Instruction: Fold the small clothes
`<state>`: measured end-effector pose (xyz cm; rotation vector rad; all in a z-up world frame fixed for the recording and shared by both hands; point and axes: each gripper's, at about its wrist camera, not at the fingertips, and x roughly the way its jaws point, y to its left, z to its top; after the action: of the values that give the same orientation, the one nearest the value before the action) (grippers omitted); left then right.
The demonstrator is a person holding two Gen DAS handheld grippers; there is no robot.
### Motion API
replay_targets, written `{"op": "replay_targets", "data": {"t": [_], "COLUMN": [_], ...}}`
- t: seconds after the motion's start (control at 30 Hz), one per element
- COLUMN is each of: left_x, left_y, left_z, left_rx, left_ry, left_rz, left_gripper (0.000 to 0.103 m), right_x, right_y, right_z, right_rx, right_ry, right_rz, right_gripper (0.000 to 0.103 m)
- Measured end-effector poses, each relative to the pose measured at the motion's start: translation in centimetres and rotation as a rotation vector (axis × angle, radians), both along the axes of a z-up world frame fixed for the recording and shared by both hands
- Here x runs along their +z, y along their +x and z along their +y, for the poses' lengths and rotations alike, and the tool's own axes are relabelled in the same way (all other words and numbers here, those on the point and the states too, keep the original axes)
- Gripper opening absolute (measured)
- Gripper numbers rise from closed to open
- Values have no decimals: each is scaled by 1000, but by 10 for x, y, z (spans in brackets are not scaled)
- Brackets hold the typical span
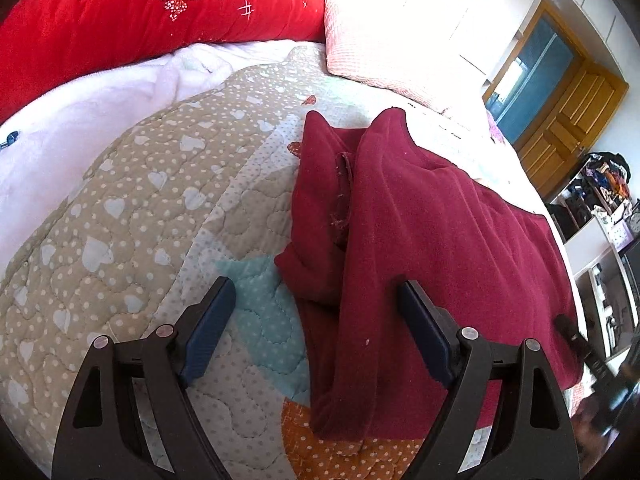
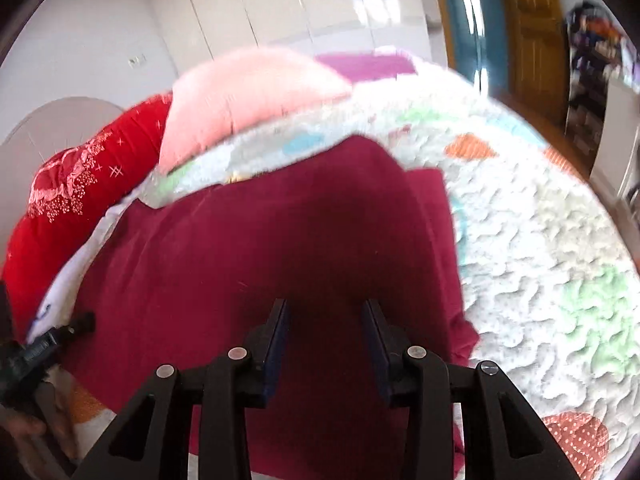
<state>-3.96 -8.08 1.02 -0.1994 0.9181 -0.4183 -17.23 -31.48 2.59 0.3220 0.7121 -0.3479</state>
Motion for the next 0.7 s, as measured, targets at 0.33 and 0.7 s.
{"op": "replay_targets", "data": {"t": [0.33, 0.7], "left_x": [-1, -2], "left_y": [-2, 0], "left_z": [-3, -8], "left_rx": [5, 6], "left_ry": [18, 41], "left_rz": [-11, -18], "left_gripper": [85, 87], "right_x": [-11, -18], "right_y": [13, 19], "right_z": [10, 16], "right_rx": [74, 111], "right_ry": [-22, -25], "right_rz": [10, 10], "right_gripper": [69, 86]}}
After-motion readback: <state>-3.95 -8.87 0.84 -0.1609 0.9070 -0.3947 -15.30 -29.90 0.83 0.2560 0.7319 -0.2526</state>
